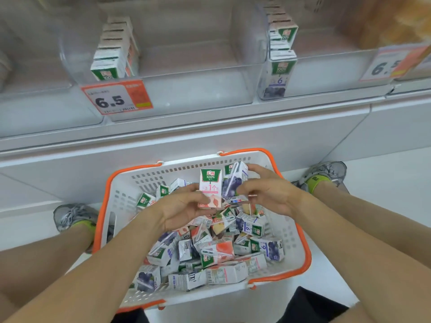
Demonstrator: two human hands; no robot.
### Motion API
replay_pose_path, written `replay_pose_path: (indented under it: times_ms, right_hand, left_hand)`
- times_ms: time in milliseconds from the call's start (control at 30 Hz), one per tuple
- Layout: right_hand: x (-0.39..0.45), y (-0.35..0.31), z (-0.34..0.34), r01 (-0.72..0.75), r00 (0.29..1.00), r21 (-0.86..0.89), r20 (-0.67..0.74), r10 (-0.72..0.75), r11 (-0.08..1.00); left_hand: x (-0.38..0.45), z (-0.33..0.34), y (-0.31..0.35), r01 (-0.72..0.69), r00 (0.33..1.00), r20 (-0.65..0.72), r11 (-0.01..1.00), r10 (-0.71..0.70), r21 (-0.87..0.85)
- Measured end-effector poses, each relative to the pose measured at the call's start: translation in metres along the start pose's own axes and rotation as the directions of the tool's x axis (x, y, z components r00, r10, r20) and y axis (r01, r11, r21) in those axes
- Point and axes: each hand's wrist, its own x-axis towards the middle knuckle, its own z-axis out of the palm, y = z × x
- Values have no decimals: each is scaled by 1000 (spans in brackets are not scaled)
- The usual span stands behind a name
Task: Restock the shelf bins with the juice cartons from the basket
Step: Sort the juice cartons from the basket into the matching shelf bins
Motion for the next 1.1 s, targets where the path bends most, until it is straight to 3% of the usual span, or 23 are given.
replay_pose_path:
  times_ms: [200,400,600,767,933,1100]
  right_hand:
    - [-20,-29,9,179,979,3,102,-179,984]
    - [-34,-49,16,306,948,38,75,-308,951]
    - [-49,-58,41,296,953,-199,-11,-304,934]
    - [-48,-64,62,298,932,-258,-128,-339,919]
    - [-57,-92,46,253,961,-35,-109,-255,967]
    - [-77,-118,28,398,904,-63,-143,-403,915]
  left_hand:
    - [-31,36,29,-167,984,-34,977,172,131]
    - [-58,59,59,-301,940,-43,885,337,355]
    - [-94,60,79,-369,908,56,729,415,577]
    - [-90,61,91,-382,876,6,689,482,616]
    - [-76,81,105,-468,826,-47,731,561,496]
    - [-69,98,116,-515,813,-25,738,582,435]
